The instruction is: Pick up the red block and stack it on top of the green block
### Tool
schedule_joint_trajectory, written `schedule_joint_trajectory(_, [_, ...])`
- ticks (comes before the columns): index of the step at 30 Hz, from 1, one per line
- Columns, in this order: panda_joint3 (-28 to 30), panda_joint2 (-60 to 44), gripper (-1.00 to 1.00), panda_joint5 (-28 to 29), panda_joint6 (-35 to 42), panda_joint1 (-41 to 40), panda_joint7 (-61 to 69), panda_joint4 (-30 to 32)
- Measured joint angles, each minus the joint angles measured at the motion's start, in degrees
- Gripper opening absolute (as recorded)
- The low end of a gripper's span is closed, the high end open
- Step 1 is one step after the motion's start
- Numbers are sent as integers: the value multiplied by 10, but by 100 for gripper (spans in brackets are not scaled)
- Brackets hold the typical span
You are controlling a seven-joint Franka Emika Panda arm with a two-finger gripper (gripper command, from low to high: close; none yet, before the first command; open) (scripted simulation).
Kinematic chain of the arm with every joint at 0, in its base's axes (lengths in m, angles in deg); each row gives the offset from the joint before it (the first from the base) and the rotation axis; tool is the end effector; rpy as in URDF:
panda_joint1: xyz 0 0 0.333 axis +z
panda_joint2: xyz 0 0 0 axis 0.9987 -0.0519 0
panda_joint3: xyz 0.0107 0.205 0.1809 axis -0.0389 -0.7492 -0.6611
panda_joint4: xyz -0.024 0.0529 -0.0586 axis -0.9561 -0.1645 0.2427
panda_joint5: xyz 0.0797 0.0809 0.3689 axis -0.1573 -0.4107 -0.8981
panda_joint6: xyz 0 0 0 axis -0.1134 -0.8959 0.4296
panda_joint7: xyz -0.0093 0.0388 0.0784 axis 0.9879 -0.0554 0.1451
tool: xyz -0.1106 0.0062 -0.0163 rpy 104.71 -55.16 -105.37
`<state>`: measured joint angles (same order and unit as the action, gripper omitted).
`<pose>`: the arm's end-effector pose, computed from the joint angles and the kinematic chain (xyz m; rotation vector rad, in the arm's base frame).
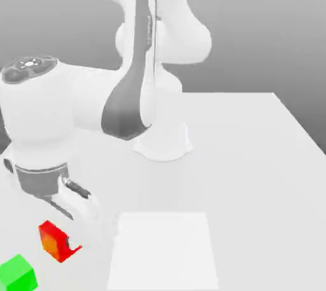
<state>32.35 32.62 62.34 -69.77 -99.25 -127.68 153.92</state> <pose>0.4720 -0.2322 0.2026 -2.0485 2.3791 0.0006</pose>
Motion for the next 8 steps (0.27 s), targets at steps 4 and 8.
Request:
schedule_joint_trajectory(4, [-2, -71, -100, -35, -40, -24, -4, -28])
schedule_joint_trajectory(8, [-6, -86, 100, -42, -53, -27, -1, -29])
